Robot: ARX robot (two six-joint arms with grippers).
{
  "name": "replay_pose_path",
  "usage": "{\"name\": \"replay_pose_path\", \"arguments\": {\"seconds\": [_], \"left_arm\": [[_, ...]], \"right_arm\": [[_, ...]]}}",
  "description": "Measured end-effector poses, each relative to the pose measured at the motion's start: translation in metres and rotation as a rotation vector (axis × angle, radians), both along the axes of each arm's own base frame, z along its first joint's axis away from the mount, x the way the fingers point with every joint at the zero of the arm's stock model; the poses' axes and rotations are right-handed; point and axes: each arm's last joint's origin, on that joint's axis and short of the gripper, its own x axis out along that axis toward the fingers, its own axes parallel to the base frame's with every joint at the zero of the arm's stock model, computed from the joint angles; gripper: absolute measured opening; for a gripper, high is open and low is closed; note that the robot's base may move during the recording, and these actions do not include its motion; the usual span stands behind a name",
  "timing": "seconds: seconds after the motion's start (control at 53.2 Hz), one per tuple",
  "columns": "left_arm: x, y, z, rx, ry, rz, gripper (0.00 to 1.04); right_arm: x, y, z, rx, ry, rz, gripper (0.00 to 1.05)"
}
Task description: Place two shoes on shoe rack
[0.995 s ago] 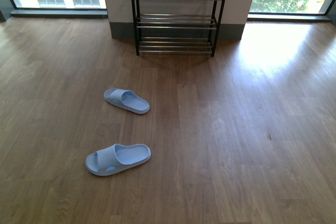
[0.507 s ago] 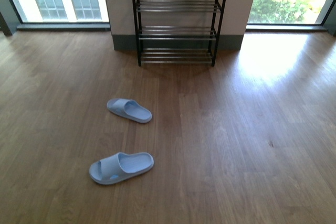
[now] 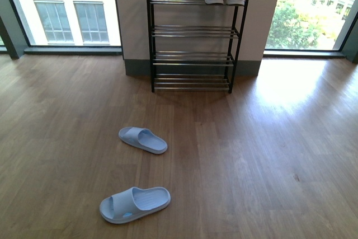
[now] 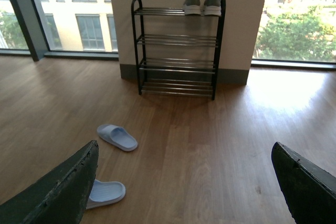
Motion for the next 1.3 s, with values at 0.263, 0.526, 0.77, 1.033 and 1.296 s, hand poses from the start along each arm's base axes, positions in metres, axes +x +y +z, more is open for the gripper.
{"name": "replay_pose_path", "arguments": {"seconds": [0.263, 0.526, 0.77, 1.033, 1.296], "left_arm": [[0.0000, -0.0001, 0.0000, 0.000, 0.000, -0.003, 0.95], [0.0000, -0.0001, 0.0000, 0.000, 0.000, -0.003, 0.95], [0.0000, -0.0001, 0.0000, 0.000, 0.000, -0.003, 0.95], [0.0000, -0.0001, 0.0000, 0.000, 0.000, -0.003, 0.95], [0.0000, -0.0001, 0.0000, 0.000, 0.000, -0.003, 0.95]], "right_arm": [[0.0000, 0.0000, 0.0000, 0.000, 0.000, -0.001, 0.96], [0.0000, 0.0000, 0.0000, 0.000, 0.000, -0.002, 0.96], [0.0000, 0.0000, 0.0000, 0.000, 0.000, -0.001, 0.96], [0.0000, 0.0000, 0.0000, 0.000, 0.000, -0.001, 0.96], [0.0000, 0.0000, 0.0000, 0.000, 0.000, -0.001, 0.96]]}}
